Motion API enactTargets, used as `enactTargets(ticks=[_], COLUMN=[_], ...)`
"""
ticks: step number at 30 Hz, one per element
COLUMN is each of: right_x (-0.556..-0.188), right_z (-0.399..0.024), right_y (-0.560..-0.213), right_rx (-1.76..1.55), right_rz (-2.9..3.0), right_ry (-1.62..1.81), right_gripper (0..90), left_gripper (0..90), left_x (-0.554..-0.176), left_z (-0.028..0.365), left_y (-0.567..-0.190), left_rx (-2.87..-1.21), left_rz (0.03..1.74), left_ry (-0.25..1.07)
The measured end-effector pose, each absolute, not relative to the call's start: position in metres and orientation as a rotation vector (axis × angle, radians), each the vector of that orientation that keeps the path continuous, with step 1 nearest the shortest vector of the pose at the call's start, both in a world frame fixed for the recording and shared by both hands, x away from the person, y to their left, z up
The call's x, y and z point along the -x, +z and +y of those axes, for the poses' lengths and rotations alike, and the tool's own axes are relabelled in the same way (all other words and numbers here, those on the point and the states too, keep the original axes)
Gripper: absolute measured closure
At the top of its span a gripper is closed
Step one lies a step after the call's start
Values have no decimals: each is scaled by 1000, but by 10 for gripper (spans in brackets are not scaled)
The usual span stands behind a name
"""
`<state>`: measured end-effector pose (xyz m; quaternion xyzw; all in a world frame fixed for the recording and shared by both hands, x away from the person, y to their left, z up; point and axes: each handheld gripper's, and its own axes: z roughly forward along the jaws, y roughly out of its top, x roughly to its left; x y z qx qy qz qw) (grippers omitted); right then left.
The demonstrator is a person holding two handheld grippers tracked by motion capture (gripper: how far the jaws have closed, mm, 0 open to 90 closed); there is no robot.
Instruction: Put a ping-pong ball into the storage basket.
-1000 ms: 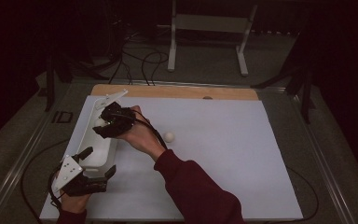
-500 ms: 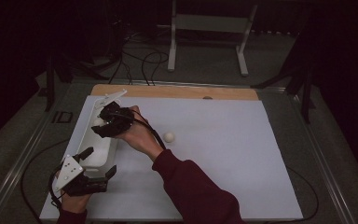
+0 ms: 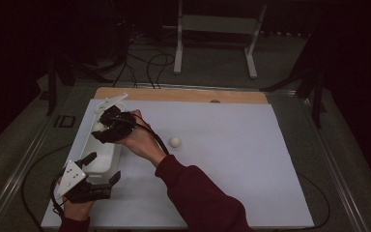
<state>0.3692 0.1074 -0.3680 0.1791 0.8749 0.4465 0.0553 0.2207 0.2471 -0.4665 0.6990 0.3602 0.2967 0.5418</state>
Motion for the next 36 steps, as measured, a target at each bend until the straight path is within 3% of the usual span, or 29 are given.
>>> enactTargets(ticks=[8, 9, 11, 14, 36], right_x=[-368, -368, -368, -368, -372], right_z=[114, 115, 115, 113, 97], right_y=[-366, -366, -365, -364, -363], right_rx=[-537, -543, -562, -590, -620], right_rz=[2662, 2658, 2638, 2615, 2614], right_ry=[1363, 1355, 1367, 1366, 1360], right_gripper=[499, 468, 284, 145, 105], left_gripper=[0, 0, 0, 0, 0], left_x=[-221, -221, -220, -221, -221], left_z=[248, 248, 248, 248, 247], left_y=[-466, -466, -466, -466, -467], left_rx=[-1660, -1660, -1659, -1659, -1666], left_rz=[855, 856, 855, 856, 853], left_ry=[707, 707, 707, 707, 708])
